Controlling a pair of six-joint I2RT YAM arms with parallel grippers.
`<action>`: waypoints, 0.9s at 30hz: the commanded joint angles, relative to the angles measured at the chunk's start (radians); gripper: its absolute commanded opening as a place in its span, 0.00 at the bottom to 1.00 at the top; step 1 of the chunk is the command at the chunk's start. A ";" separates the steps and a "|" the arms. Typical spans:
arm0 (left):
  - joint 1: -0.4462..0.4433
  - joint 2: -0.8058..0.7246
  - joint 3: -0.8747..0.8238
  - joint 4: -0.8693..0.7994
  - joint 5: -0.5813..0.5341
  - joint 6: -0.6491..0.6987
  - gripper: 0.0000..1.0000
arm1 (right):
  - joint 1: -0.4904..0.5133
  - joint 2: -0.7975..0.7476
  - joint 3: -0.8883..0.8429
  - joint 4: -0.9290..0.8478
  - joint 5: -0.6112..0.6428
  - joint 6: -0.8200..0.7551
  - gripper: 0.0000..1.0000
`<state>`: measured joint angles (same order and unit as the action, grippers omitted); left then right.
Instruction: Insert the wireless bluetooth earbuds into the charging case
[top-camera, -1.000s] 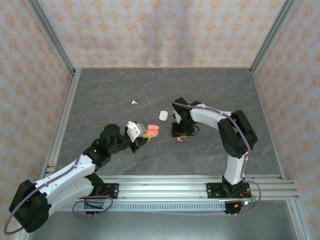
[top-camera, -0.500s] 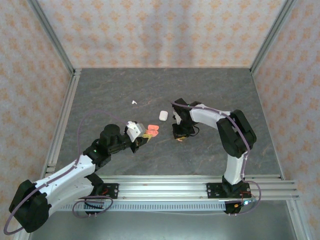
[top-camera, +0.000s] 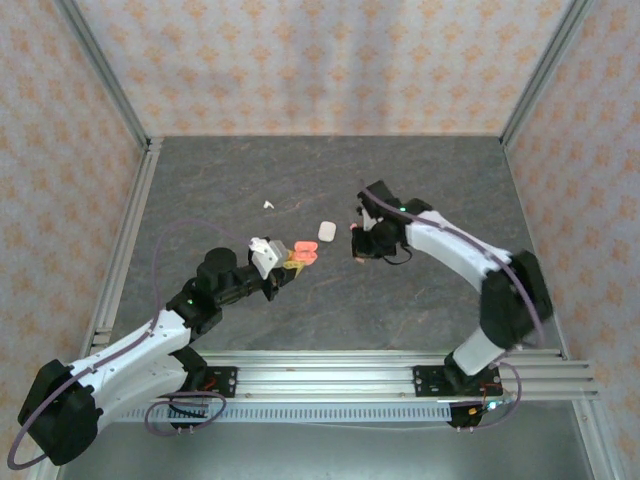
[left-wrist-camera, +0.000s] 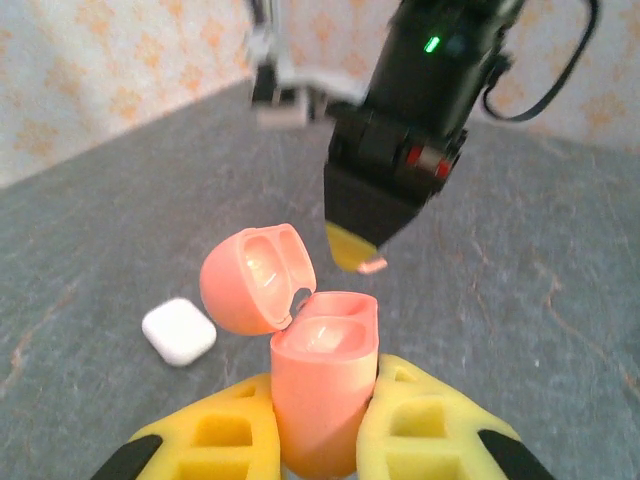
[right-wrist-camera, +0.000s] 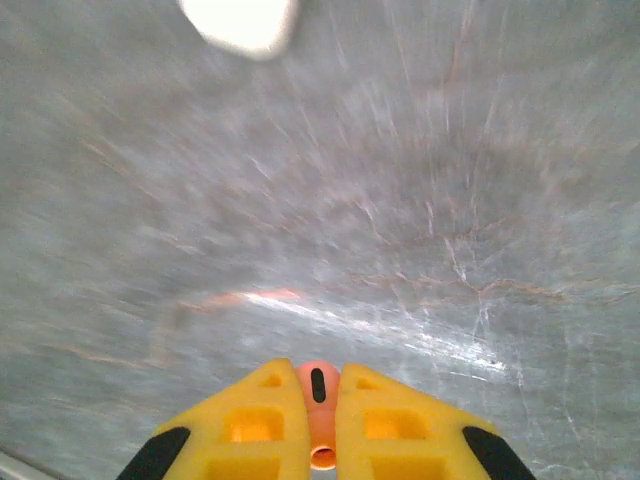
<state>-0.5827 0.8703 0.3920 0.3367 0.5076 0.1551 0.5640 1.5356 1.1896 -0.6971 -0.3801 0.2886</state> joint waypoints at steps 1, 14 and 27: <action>0.003 0.002 0.026 0.205 -0.044 -0.073 0.00 | -0.002 -0.204 0.012 0.132 0.117 0.179 0.05; -0.006 0.060 0.145 0.413 -0.065 -0.186 0.00 | 0.178 -0.451 -0.124 0.810 0.154 0.360 0.02; -0.021 0.023 0.180 0.415 -0.074 -0.214 0.00 | 0.223 -0.357 -0.165 1.146 0.045 0.532 0.03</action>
<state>-0.5961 0.9218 0.5438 0.7078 0.4564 -0.0479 0.7830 1.1839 1.0386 0.3130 -0.3096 0.7654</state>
